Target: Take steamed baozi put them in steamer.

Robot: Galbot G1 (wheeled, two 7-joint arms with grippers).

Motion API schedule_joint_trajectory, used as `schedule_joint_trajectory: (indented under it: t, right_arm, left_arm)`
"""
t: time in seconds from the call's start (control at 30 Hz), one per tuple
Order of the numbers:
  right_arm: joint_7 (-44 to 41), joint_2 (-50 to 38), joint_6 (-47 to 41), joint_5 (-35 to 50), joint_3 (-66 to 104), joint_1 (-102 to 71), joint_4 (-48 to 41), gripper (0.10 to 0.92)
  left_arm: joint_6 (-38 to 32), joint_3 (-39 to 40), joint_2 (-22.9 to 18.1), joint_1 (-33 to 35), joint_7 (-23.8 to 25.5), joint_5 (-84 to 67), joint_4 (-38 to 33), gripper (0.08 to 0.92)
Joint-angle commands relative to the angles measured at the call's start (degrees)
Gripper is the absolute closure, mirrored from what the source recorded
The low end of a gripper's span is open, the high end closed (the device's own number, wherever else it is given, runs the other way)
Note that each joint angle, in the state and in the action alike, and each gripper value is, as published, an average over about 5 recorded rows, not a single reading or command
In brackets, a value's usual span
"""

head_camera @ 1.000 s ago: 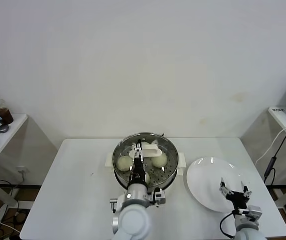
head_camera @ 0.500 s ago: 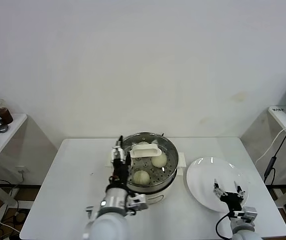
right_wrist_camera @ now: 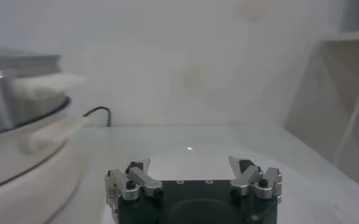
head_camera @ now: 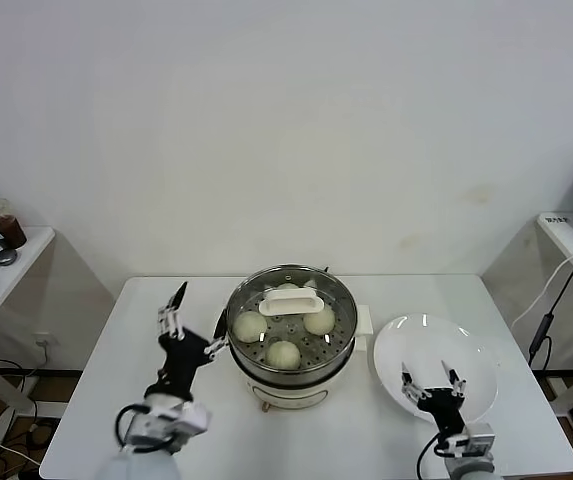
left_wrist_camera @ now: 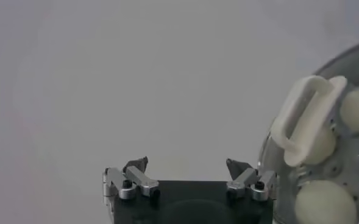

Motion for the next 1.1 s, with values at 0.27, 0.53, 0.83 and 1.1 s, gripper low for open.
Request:
schedule_joint_trajectory:
  t: [0.27,0.53,0.83,1.1]
  right_arm:
    - [2.6,0.5,-0.6,0.7,-3.3,-6.3,5.1,0.203]
    - [2.1,1.4,-2.8,-4.2,-1.3,-8.8,8.1,0.203]
    - [-0.9,0.4,-7.5,-3.3,0.3,-10.4,13.5,0.203]
    - [-1.2,0.3,-8.0,-3.5,0.5,-11.4,14.3,0.203]
  left_arm:
    - [-3.6,-11.6,-5.6,18.9,-7.8,-32.1,7.1,0.177]
    - [-5.3,-8.1,-5.2,22.3,-8.0,-33.0,5.5,0.177]
    - [-6.5,-8.5,-5.2,22.6,-7.9,-35.3,3.7,0.177]
    - [-6.5,-8.7,-5.2,23.0,-7.7,-35.6,3.0,0.177]
